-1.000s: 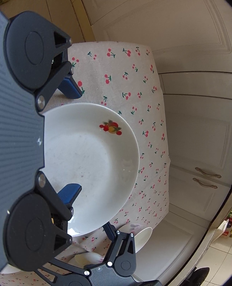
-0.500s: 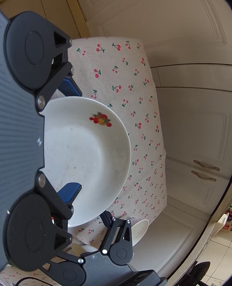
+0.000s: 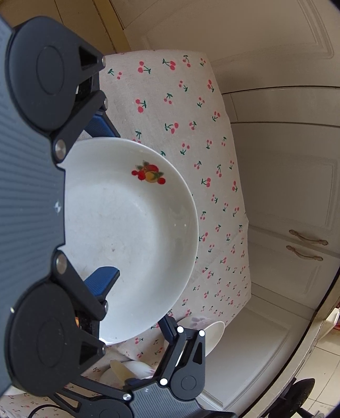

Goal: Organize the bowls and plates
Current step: 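Close the left gripper on the fruit-decal plate's rim and lift it, then carry the plate over the plate stack and lower it on top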

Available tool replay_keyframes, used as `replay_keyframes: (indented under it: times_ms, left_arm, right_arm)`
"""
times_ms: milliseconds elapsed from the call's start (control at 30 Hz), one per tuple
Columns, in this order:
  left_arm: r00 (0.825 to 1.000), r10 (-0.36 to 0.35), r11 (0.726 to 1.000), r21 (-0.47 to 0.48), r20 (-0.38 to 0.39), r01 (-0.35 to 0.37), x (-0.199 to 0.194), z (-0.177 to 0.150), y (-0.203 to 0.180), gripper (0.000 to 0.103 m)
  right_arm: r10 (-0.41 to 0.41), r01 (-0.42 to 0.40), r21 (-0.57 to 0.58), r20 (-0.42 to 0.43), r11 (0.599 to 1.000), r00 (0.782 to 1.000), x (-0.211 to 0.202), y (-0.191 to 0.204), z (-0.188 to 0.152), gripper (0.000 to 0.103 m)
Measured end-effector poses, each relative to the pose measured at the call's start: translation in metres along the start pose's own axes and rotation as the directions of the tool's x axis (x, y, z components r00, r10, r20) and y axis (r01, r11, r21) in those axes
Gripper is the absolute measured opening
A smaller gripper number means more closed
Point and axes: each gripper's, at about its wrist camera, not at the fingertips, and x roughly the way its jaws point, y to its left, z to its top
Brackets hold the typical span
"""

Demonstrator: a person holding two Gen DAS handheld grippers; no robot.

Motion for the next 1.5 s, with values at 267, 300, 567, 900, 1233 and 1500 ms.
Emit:
replay_keyframes:
  times_ms: [267,300,567,900,1233,1500]
  left_arm:
    - [0.999,-0.035,0.999,-0.042,0.003,0.035,-0.002,0.002,0.006,0.098]
    - [0.999,-0.038,0.998,-0.046,0.002,0.038,-0.002,0.002,0.006,0.098]
    - [0.999,-0.039,0.997,-0.061,-0.002,0.039,-0.003,0.003,0.007,0.098]
    - [0.999,-0.045,0.997,-0.063,0.010,0.046,-0.008,0.005,0.005,0.098]
    - [0.999,-0.028,0.999,-0.034,0.036,0.029,-0.036,0.008,-0.016,0.098]
    - [0.998,-0.003,1.000,-0.010,0.055,0.003,-0.074,-0.003,-0.046,0.098]
  right_arm:
    - [-0.002,0.002,-0.019,-0.001,1.000,1.000,0.002,0.005,0.003,0.103]
    - [-0.003,0.003,-0.020,0.000,1.000,1.000,0.003,0.005,0.003,0.103]
    - [-0.009,0.009,-0.027,0.004,1.000,1.000,0.004,0.005,0.002,0.103]
    - [-0.008,0.008,-0.020,0.029,1.000,1.000,-0.003,0.006,0.000,0.103]
    - [-0.022,0.023,-0.019,0.051,1.000,0.998,-0.027,0.016,0.004,0.103]
    - [-0.031,0.033,-0.023,0.079,0.999,0.996,-0.061,0.044,0.002,0.103]
